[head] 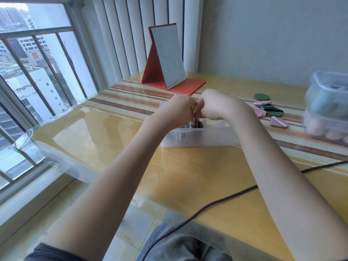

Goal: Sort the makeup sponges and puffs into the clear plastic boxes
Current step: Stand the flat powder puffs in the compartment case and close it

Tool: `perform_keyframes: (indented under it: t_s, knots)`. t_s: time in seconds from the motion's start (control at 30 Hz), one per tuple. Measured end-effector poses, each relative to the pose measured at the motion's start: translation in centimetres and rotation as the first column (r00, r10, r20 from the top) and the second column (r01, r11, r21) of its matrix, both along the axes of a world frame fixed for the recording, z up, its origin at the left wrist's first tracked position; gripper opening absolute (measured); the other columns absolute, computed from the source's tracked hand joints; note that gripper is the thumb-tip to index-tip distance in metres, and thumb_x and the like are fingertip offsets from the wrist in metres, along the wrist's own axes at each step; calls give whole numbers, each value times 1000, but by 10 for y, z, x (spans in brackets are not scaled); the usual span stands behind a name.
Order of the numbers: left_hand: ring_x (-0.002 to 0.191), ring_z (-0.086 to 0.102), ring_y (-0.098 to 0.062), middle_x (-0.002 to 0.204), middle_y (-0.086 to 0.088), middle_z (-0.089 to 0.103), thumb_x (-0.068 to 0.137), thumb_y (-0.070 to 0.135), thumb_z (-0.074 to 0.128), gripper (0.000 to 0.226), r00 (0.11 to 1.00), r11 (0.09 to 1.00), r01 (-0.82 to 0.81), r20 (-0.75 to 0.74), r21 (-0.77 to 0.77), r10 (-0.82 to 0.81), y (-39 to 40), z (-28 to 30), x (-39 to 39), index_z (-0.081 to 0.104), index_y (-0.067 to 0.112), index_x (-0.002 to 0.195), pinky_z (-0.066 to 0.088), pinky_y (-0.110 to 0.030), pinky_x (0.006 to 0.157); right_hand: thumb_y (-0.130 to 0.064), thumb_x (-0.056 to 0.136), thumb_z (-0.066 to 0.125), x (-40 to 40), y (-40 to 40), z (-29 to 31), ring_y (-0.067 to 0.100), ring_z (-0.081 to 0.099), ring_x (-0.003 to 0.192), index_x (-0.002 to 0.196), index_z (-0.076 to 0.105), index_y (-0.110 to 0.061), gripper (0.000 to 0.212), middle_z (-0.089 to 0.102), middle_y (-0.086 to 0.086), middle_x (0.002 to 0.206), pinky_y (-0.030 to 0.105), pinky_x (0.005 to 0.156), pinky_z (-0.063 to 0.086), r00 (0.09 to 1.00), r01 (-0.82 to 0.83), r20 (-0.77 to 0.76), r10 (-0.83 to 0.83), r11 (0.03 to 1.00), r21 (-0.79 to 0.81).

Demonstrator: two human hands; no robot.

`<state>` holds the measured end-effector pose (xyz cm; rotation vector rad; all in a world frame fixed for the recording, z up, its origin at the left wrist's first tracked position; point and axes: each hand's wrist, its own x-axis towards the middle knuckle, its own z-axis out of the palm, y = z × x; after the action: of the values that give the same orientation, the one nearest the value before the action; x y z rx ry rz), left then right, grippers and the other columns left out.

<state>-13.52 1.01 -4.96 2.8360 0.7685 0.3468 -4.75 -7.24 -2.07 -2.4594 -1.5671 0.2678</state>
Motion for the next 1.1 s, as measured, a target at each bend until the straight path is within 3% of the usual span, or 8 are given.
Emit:
perform_keyframes:
  t_s: [0.1,0.23,0.47,0.6,0.73,0.83,1.0,1.1]
  knots:
    - [94,61,-21,100,-2,69,83,-4,46,39,1000,996,-15,7,-88,16,2,4,-2,65,19,108,53,-41,85,3,91,53,2,-8,9,27,60,90,96,77,-17,32,67,9,104,26,63,42,994,9,-108,-5,999,39]
    - [112,44,-24,115,-2,51,82,-8,41,54,990,1000,-15,-139,-9,13,-6,2,-1,64,29,114,43,-44,95,5,87,45,-2,-6,5,33,53,109,114,68,-13,39,58,13,121,36,88,48,990,104,91,-104,995,1]
    - [124,31,-29,131,-6,39,84,-6,42,56,984,993,-16,-176,115,36,-9,-5,-5,50,25,130,31,-47,100,-8,94,47,-12,-1,0,32,30,135,136,48,-15,43,44,12,139,39,101,36,961,84,278,-17,970,-229]
    - [121,31,-25,133,-2,41,90,5,40,38,983,995,19,-182,101,-1,-7,-2,0,57,20,121,28,-45,98,-13,94,51,-8,5,-4,33,35,127,131,54,-18,37,50,7,130,40,99,40,971,49,238,18,960,-274]
    - [112,31,-20,122,3,48,95,32,34,35,982,999,48,-183,1,-47,-4,-2,5,67,23,105,27,-46,95,3,85,48,0,0,0,31,51,90,114,64,-11,36,59,9,96,32,73,41,992,73,109,-60,990,-118]
    - [112,30,-23,115,2,50,88,38,44,32,984,999,39,-176,-10,-40,-6,-2,9,68,17,97,26,-45,91,6,82,48,1,-6,4,29,53,81,108,68,-11,37,58,10,91,29,70,41,997,74,40,-72,997,-38]
    - [106,49,-24,104,-6,65,82,43,55,37,971,999,46,-237,-1,-45,-6,6,14,71,13,99,28,-36,95,2,88,49,3,-9,6,26,68,78,95,70,-7,24,69,12,96,30,70,52,997,31,-63,-36,997,-71]
    - [113,40,-28,113,-3,55,78,44,55,43,952,997,-31,-302,64,49,-11,10,21,62,20,112,29,-48,102,3,89,45,2,-8,2,26,67,74,92,66,-7,23,69,12,92,28,65,49,997,9,-81,-19,992,-127]
